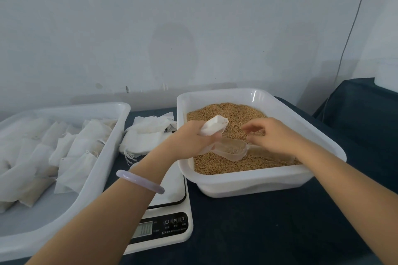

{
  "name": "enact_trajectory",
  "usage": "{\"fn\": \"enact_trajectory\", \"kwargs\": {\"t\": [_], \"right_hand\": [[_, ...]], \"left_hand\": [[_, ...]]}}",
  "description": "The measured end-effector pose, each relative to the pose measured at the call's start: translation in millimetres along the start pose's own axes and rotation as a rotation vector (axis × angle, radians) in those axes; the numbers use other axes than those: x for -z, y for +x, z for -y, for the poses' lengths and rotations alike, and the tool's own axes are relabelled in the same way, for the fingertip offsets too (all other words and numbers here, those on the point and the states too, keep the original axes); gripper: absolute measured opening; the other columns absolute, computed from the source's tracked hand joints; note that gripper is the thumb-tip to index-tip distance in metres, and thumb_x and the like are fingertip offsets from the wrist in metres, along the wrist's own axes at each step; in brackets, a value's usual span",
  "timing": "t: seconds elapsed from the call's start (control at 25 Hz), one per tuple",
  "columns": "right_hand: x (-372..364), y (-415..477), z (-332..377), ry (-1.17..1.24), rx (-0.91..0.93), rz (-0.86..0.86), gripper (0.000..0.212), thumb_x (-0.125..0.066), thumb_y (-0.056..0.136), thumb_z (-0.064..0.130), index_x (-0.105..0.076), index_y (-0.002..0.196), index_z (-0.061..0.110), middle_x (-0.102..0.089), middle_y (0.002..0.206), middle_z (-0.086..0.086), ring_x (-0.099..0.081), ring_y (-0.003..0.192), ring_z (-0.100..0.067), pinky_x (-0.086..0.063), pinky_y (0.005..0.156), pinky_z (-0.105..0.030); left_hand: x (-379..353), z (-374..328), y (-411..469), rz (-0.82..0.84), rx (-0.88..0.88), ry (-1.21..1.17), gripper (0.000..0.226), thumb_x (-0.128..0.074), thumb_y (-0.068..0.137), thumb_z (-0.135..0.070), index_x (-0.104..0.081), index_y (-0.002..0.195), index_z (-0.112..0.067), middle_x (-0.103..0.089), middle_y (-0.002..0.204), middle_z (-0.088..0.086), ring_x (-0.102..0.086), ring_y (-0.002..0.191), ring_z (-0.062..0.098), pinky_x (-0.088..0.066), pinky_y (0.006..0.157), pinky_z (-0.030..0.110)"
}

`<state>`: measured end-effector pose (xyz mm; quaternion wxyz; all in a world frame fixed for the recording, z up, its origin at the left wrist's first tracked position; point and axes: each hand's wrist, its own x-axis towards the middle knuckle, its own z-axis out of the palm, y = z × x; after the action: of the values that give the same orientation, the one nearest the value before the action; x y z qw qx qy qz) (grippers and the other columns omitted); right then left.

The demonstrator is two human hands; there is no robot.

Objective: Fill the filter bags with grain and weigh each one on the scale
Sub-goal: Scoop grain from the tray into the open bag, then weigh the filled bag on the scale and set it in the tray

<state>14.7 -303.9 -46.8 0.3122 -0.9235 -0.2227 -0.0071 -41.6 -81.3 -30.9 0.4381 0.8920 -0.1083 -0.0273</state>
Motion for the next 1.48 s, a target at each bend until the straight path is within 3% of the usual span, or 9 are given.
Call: {"fn": "enact_trajectory", "kwargs": {"t": [0.2, 0.32, 0.52, 0.76, 0.96, 1.08, 1.2, 1.32, 1.48], "right_hand": [[-3.3, -1.8, 57.0, 0.481, 0.214, 0.086, 0.030, -0.074, 0.065, 0.047, -0.069, 0.094, 0.045, -0.070, 0.098, 0.014, -0.066, 0.091, -0.005, -0.056, 0.078, -0.027], [-15.4, 5.8, 74.4, 0.468, 0.230, 0.012, 0.008, -0.075, 0.074, 0.031, -0.072, 0.079, 0.037, -0.072, 0.079, 0.010, -0.065, 0.067, -0.004, -0.052, 0.062, -0.017], [-15.5, 18.7, 98.8, 0.528, 0.273, -0.033, 0.018, -0.073, 0.080, 0.020, -0.072, 0.071, 0.036, -0.069, 0.069, 0.016, -0.057, 0.055, 0.006, -0.043, 0.055, -0.009], [-26.4, 33.8, 145.0, 0.537, 0.351, -0.040, 0.012, -0.075, 0.078, 0.025, -0.071, 0.070, 0.033, -0.064, 0.060, 0.021, -0.055, 0.055, 0.009, -0.039, 0.053, -0.004], [-54.2, 40.2, 159.7, 0.454, 0.309, 0.063, 0.009, -0.077, 0.075, 0.028, -0.070, 0.070, 0.027, -0.070, 0.068, 0.014, -0.061, 0.064, 0.006, -0.044, 0.058, -0.007], [-71.0, 43.0, 158.7, 0.411, 0.261, 0.101, 0.012, -0.081, 0.071, 0.026, -0.070, 0.071, 0.020, -0.072, 0.071, 0.006, -0.066, 0.069, -0.004, -0.052, 0.070, -0.020], [-80.1, 45.2, 157.1, 0.371, 0.225, 0.139, 0.015, -0.083, 0.068, 0.026, -0.072, 0.071, 0.016, -0.072, 0.072, 0.005, -0.068, 0.074, -0.010, -0.052, 0.075, -0.027], [-83.1, 46.0, 154.7, 0.305, 0.270, 0.159, 0.009, -0.079, 0.074, 0.029, -0.073, 0.074, 0.022, -0.068, 0.069, 0.017, -0.060, 0.067, 0.007, -0.045, 0.064, -0.007], [-83.8, 42.3, 148.0, 0.297, 0.328, 0.221, 0.010, -0.074, 0.078, 0.032, -0.070, 0.082, 0.024, -0.067, 0.077, 0.020, -0.059, 0.073, 0.011, -0.040, 0.065, -0.004]], "left_hand": [[13.3, 9.9, -9.2, 0.123, -0.069, -0.213, 0.025, -0.051, 0.095, -0.028, -0.062, 0.109, -0.009, -0.066, 0.091, -0.001, -0.065, 0.081, -0.001, -0.052, 0.073, 0.016], [17.4, 14.9, -16.3, 0.169, -0.082, -0.178, 0.020, -0.056, 0.093, -0.027, -0.063, 0.109, -0.017, -0.069, 0.098, -0.003, -0.066, 0.091, 0.001, -0.053, 0.079, 0.017], [41.6, 18.7, -30.6, -0.113, -0.133, -0.320, 0.015, -0.067, 0.081, -0.032, -0.067, 0.095, -0.028, -0.073, 0.090, -0.011, -0.068, 0.089, 0.005, -0.053, 0.075, 0.019], [80.5, 24.3, -51.4, -0.155, -0.091, -0.316, 0.027, -0.048, 0.091, -0.038, -0.070, 0.093, -0.022, -0.073, 0.086, -0.004, -0.069, 0.087, 0.012, -0.058, 0.076, 0.028], [103.2, 45.0, -71.4, -0.033, 0.015, -0.192, 0.032, -0.046, 0.092, -0.043, -0.071, 0.101, -0.025, -0.070, 0.089, 0.003, -0.067, 0.085, 0.017, -0.056, 0.078, 0.034], [103.4, 58.8, -74.6, 0.000, 0.094, -0.126, 0.036, -0.043, 0.098, -0.034, -0.068, 0.105, -0.009, -0.067, 0.100, 0.018, -0.064, 0.097, 0.034, -0.052, 0.091, 0.049], [102.5, 64.0, -75.8, 0.019, 0.119, -0.081, 0.032, -0.047, 0.097, -0.031, -0.068, 0.109, -0.010, -0.066, 0.106, 0.020, -0.061, 0.103, 0.037, -0.050, 0.094, 0.049], [97.1, 67.3, -76.0, -0.044, 0.103, 0.054, 0.036, -0.052, 0.096, -0.030, -0.066, 0.090, 0.003, -0.065, 0.088, 0.024, -0.066, 0.090, 0.033, -0.054, 0.087, 0.043], [88.3, 69.6, -76.0, -0.128, 0.062, 0.167, 0.035, -0.053, 0.095, -0.026, -0.056, 0.068, -0.005, -0.051, 0.056, -0.007, -0.058, 0.057, 0.005, -0.055, 0.065, 0.021]]}}
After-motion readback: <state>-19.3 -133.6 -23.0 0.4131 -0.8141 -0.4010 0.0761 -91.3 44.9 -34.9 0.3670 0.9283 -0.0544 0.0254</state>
